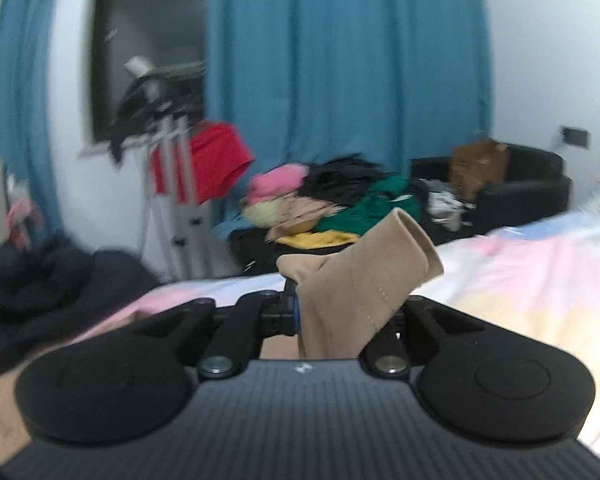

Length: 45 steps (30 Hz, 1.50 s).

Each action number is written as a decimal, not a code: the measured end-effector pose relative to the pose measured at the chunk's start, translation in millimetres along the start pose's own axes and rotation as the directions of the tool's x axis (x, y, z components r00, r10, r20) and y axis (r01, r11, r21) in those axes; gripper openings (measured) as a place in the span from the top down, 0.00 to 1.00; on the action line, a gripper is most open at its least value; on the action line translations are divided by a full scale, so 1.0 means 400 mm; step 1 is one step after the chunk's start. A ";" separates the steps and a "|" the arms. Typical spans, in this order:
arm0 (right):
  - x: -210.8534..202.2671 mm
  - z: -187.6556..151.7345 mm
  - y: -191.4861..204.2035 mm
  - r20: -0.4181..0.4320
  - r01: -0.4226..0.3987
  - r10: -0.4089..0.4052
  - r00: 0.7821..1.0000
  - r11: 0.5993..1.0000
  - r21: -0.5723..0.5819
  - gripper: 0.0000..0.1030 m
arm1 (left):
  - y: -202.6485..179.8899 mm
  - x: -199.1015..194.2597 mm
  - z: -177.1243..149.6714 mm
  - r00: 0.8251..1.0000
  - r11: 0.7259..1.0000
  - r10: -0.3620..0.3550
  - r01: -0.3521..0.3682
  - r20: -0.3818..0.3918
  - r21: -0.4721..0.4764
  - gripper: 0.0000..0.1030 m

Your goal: Fold clothes

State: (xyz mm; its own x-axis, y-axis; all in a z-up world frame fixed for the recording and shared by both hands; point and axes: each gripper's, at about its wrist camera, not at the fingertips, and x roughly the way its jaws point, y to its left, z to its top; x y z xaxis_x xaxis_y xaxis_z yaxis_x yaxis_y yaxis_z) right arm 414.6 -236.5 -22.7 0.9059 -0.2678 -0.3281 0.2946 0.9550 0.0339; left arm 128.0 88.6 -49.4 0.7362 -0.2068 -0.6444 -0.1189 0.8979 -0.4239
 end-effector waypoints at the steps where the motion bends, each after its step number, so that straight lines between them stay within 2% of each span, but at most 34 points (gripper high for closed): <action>1: 0.016 -0.016 0.042 -0.025 -0.018 0.017 1.000 1.000 -0.012 0.88 | 0.010 0.004 -0.001 1.000 1.000 0.015 -0.015 0.003 0.004 0.11; 4: 0.066 -0.075 0.152 -0.102 -0.049 0.043 0.994 0.997 -0.055 0.87 | 0.030 0.040 0.002 0.999 0.999 0.035 -0.035 -0.012 0.006 0.11; 6: 0.099 -0.108 0.167 -0.164 -0.076 0.067 0.984 0.996 -0.045 0.86 | 0.033 0.069 0.002 0.999 0.999 0.039 -0.038 -0.028 0.017 0.11; 7: 0.116 -0.123 0.171 -0.196 -0.091 0.082 0.977 0.995 -0.036 0.80 | 0.033 0.074 -0.003 0.999 0.999 0.042 -0.041 -0.028 0.028 0.11; 9: 0.150 -0.153 0.179 -0.259 -0.120 0.112 0.959 0.993 -0.015 0.45 | 0.027 0.091 -0.013 0.998 0.997 0.058 -0.056 -0.021 0.057 0.11; 10: 0.167 -0.168 0.183 -0.290 -0.134 0.127 0.949 0.991 -0.004 0.23 | 0.021 0.099 -0.018 0.998 0.996 0.063 -0.062 -0.019 0.068 0.11; 11: 0.163 -0.172 0.182 -0.289 -0.149 0.143 0.947 0.989 0.000 0.18 | 0.016 0.104 -0.022 0.998 0.995 0.066 -0.064 -0.018 0.077 0.11; 16: 0.081 -0.126 0.135 -0.238 -0.227 0.232 0.943 0.973 0.049 0.18 | -0.019 0.121 -0.040 0.997 0.988 0.078 -0.075 -0.016 0.134 0.11; 23: -0.229 -0.059 -0.014 -0.137 -0.334 0.353 0.926 0.932 0.144 0.19 | -0.094 0.087 -0.091 0.997 0.966 0.075 -0.077 0.015 0.247 0.11; 29: -0.571 -0.127 -0.197 -0.138 -0.339 0.365 0.921 0.923 0.183 0.18 | -0.154 0.012 -0.140 0.996 0.951 0.065 -0.082 0.066 0.298 0.11; 31: -0.664 -0.174 -0.261 -0.126 -0.328 0.359 0.925 0.920 0.212 0.18 | -0.178 -0.026 -0.159 0.995 0.942 0.047 -0.075 0.093 0.327 0.11; 34: -0.777 -0.240 -0.357 -0.071 -0.292 0.322 0.944 0.916 0.274 0.18 | -0.218 -0.068 -0.189 0.993 0.930 0.020 -0.062 0.116 0.363 0.11; 37: -0.836 -0.272 -0.451 -0.025 -0.229 0.249 0.968 0.922 0.313 0.18 | -0.264 -0.083 -0.226 0.996 0.916 -0.037 0.002 0.080 0.401 0.11; 40: -0.854 -0.268 -0.534 0.012 -0.187 0.198 0.980 0.906 0.381 0.18 | -0.320 -0.078 -0.263 0.995 0.906 -0.096 0.085 0.006 0.415 0.13; 43: -0.861 -0.266 -0.597 0.063 -0.181 0.170 0.983 0.879 0.442 0.18 | -0.377 -0.074 -0.300 0.985 0.889 -0.157 0.170 -0.066 0.425 0.15; 45: -0.853 -0.273 -0.625 0.065 -0.161 0.148 0.987 0.876 0.455 0.18 | -0.428 -0.070 -0.328 0.973 0.860 -0.207 0.232 -0.105 0.455 0.18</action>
State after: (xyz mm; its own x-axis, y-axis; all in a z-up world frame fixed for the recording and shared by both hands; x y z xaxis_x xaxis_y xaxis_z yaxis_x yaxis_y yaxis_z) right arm -1.2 -370.0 -22.5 0.9574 -0.1312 -0.2573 0.2503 0.8215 0.5123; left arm 40.3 -110.4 -42.2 0.6711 -0.4278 -0.6056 0.3717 0.9008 -0.2244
